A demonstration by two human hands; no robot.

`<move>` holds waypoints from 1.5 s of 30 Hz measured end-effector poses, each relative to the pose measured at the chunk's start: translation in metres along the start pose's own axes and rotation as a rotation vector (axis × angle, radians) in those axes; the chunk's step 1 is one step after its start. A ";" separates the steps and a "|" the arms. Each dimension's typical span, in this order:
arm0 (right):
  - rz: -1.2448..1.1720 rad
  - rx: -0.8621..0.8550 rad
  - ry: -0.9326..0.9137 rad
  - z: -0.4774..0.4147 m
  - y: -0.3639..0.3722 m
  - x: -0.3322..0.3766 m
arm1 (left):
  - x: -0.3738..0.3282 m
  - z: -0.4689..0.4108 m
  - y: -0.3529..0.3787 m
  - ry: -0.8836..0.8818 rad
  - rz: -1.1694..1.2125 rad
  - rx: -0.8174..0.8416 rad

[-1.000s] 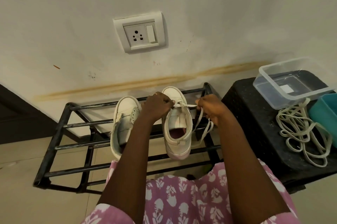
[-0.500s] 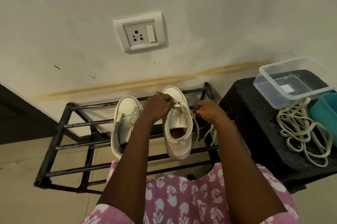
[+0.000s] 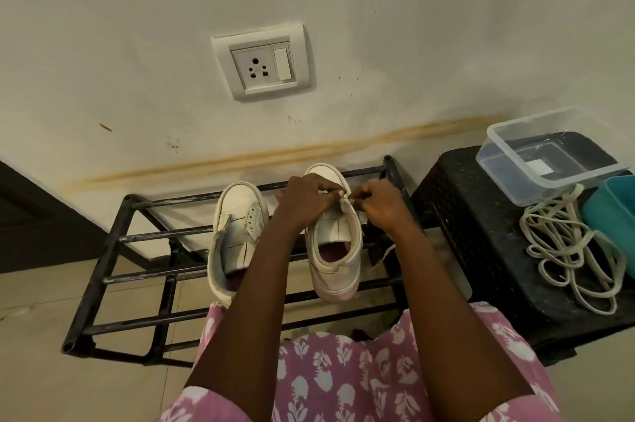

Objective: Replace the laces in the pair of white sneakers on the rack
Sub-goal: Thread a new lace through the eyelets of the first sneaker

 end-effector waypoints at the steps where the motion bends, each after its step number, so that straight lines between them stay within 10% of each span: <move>1: 0.012 0.008 0.000 -0.001 0.000 -0.001 | 0.001 0.000 0.001 -0.010 -0.010 0.005; 16: 0.478 -0.030 -0.130 -0.004 -0.018 -0.009 | 0.006 -0.008 0.004 -0.056 -0.065 0.015; 21: 0.071 -0.334 0.071 -0.002 -0.021 -0.007 | 0.004 -0.008 0.005 -0.026 -0.080 0.012; 31: -0.999 -0.336 0.494 0.004 -0.005 0.000 | -0.012 -0.011 0.006 0.016 -0.164 0.004; 45: -1.040 -0.554 0.362 -0.006 -0.015 0.023 | -0.037 -0.013 0.015 -0.019 0.008 0.019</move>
Point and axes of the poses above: each hand's wrist, its own z-axis away from the middle knuckle, its own y-axis out of the palm, x = y × z, the point moved 1 cm from there along -z, towards the middle knuckle, and after that the axes turned 10 degrees about -x, right-handed, at the moved point
